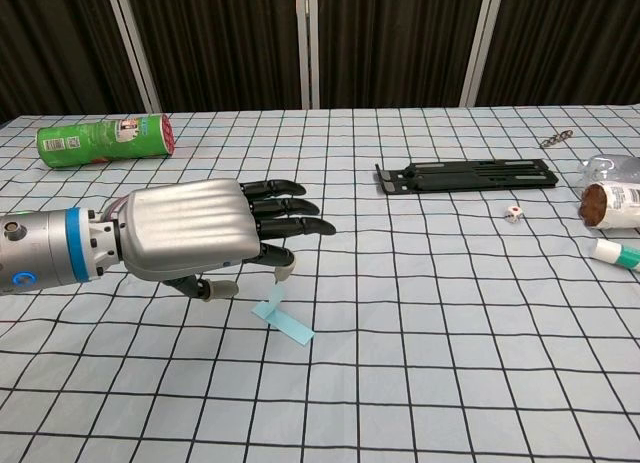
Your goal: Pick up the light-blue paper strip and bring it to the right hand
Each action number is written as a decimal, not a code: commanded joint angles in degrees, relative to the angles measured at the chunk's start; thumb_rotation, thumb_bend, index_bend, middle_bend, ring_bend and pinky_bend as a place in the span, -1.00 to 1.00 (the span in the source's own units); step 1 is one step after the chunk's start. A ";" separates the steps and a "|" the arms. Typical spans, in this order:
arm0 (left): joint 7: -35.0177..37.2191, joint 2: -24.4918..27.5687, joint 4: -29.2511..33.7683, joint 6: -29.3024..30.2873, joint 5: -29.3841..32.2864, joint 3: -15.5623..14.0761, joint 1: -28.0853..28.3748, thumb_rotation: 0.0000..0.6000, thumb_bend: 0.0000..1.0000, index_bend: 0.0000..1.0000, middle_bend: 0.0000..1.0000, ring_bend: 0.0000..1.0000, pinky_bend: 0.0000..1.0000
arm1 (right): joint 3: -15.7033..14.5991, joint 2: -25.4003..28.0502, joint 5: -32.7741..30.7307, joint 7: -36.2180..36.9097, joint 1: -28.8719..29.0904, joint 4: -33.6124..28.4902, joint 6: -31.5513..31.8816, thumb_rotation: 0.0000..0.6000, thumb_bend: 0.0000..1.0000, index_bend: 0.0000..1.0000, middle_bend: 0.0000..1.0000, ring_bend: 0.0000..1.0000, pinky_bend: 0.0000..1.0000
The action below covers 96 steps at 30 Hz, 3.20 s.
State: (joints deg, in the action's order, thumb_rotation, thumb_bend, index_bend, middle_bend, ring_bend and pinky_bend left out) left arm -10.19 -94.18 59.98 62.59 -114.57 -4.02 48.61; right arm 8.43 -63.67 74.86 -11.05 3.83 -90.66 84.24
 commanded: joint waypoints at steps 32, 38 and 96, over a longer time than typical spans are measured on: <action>-1.85 -2.89 -3.22 2.50 1.27 -3.30 2.25 1.00 -0.11 -0.04 -1.00 -1.00 -1.00 | 0.01 1.29 0.17 2.18 -0.30 -0.51 0.11 1.00 -1.00 -1.00 -1.00 -1.00 -1.00; -2.40 -3.23 -3.34 2.78 1.48 -3.41 2.41 1.00 -0.11 0.06 -1.00 -1.00 -1.00 | 0.05 1.43 0.22 2.42 -0.37 -0.60 0.26 1.00 -1.00 -1.00 -1.00 -1.00 -1.00; -36.38 8.75 43.22 -2.68 56.70 20.91 5.04 1.00 0.14 0.78 -1.00 -1.00 -1.00 | 6.35 -8.62 0.92 26.69 22.56 -0.92 -26.15 1.00 -0.86 -0.28 -1.00 -1.00 -1.00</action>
State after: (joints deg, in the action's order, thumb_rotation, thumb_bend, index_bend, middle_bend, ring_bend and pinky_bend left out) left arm -45.66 -84.51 103.21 59.65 -59.06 16.16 52.66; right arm 14.05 -71.34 76.49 15.03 25.57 -91.70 58.81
